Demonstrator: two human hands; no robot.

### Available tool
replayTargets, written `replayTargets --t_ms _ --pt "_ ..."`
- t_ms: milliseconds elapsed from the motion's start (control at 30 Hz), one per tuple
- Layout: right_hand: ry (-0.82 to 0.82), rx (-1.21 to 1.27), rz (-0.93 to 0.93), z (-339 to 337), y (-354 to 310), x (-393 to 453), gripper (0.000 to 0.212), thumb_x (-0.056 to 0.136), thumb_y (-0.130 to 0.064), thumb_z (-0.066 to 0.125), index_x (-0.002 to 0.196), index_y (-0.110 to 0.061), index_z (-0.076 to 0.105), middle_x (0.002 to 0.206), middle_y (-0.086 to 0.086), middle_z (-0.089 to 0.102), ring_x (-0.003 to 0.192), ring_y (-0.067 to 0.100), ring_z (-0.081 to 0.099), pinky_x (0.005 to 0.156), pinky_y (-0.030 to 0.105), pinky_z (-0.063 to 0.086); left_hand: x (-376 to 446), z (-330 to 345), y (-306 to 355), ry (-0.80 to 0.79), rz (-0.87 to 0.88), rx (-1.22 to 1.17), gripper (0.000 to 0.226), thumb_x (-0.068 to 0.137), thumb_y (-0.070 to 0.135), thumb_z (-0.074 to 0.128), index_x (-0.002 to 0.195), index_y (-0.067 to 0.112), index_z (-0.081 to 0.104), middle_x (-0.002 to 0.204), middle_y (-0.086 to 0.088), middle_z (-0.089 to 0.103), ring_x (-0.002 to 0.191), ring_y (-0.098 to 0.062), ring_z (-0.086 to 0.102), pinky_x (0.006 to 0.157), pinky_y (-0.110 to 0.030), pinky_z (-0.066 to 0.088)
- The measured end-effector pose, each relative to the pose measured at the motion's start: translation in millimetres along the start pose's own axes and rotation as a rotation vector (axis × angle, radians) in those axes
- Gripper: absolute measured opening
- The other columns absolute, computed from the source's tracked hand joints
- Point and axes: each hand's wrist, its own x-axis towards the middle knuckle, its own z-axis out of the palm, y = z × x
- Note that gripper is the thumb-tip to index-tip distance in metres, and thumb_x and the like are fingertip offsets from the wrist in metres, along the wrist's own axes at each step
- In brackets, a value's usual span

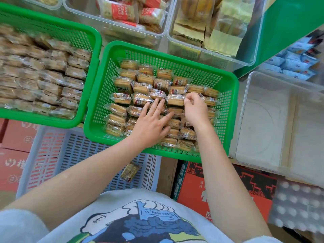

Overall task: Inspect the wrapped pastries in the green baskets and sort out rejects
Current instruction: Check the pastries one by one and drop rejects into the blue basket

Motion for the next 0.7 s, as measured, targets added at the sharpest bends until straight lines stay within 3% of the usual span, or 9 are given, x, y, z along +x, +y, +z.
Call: replayTargets --t_ms 67,167,233,300,367,433,467,600,700 --pt "-0.077 0.201 0.048 -17 -1 -5 0.016 0.105 -0.025 0.043 0.097 -0.022 0.057 0.101 0.000 0.062 0.092 0.020 0.059 0.081 0.037 0.050 0 -3 0 -0.018 -0.009 -0.008 0.059 0.103 0.057 0.027 0.157 0.035 0.025 0.168 -0.015 0.000 0.155 -0.031 -0.005 0.124 -0.050 -0.002" --pt "-0.165 0.499 0.056 -40 -1 -23 0.018 0.105 -0.017 0.044 0.089 -0.016 0.054 0.109 0.011 0.068 0.105 0.028 0.065 0.094 0.046 0.054 -2 -17 1 -0.083 -0.017 -0.069 0.057 0.104 0.055 0.029 0.157 0.034 0.027 0.168 -0.015 -0.002 0.155 -0.030 -0.008 0.124 -0.049 -0.005" --pt "-0.139 0.683 0.017 -53 -2 -42 0.020 0.105 -0.011 0.043 0.088 -0.013 0.054 0.108 0.014 0.070 0.101 0.028 0.068 0.088 0.042 0.058 -8 -38 2 -0.129 -0.063 -0.224 0.052 0.105 0.050 0.034 0.153 0.031 0.036 0.168 -0.012 0.006 0.155 -0.027 0.000 0.124 -0.046 0.000" --pt "-0.135 0.866 -0.003 -63 -1 -64 0.020 0.105 -0.009 0.041 0.091 -0.010 0.055 0.107 0.015 0.069 0.096 0.026 0.068 0.078 0.037 0.057 -16 -65 3 -0.110 -0.202 -0.552 0.045 0.105 0.042 0.043 0.146 0.026 0.049 0.160 -0.006 0.035 0.149 -0.021 0.027 0.122 -0.043 0.021" --pt "-0.177 1.011 -0.006 -68 1 -86 0.020 0.105 -0.009 0.037 0.098 -0.006 0.056 0.107 0.018 0.068 0.092 0.026 0.069 0.074 0.035 0.057 -26 -99 8 -0.081 -0.383 -1.063 0.033 0.105 0.036 0.047 0.133 0.026 0.060 0.134 0.004 0.064 0.126 -0.013 0.056 0.111 -0.041 0.042" --pt "-0.215 1.084 0.013 -66 3 -108 0.023 0.105 -0.010 0.034 0.102 -0.005 0.056 0.103 0.017 0.071 0.089 0.026 0.070 0.075 0.037 0.057 -39 -130 13 -0.105 -0.442 -1.544 0.025 0.105 0.034 0.045 0.120 0.028 0.064 0.111 0.004 0.074 0.108 -0.015 0.068 0.102 -0.043 0.052" --pt "-0.233 1.110 0.025 -63 2 -119 0.025 0.105 -0.011 0.033 0.103 -0.005 0.057 0.100 0.017 0.072 0.088 0.027 0.070 0.076 0.038 0.055 -46 -141 14 -0.102 -0.392 -1.667 0.024 0.104 0.034 0.047 0.118 0.027 0.065 0.108 0.001 0.075 0.105 -0.017 0.070 0.097 -0.042 0.055" --pt "-0.313 1.222 0.103 -51 -3 -155 0.031 0.105 -0.017 0.033 0.115 -0.005 0.061 0.097 0.015 0.075 0.088 0.027 0.073 0.074 0.034 0.053 -74 -158 24 -0.017 -0.210 -1.695 0.015 0.088 0.032 0.072 0.103 0.032 0.076 0.109 -0.003 0.075 0.100 -0.022 0.071 0.086 -0.043 0.060" --pt "-0.374 1.269 0.151 -49 -4 -174 0.036 0.104 -0.019 0.034 0.114 -0.006 0.065 0.095 0.014 0.076 0.087 0.026 0.074 0.073 0.031 0.053 -90 -157 31 0.019 -0.214 -1.785 0.019 0.086 0.032 0.067 0.102 0.032 0.076 0.108 -0.005 0.074 0.094 -0.022 0.071 0.079 -0.041 0.060"
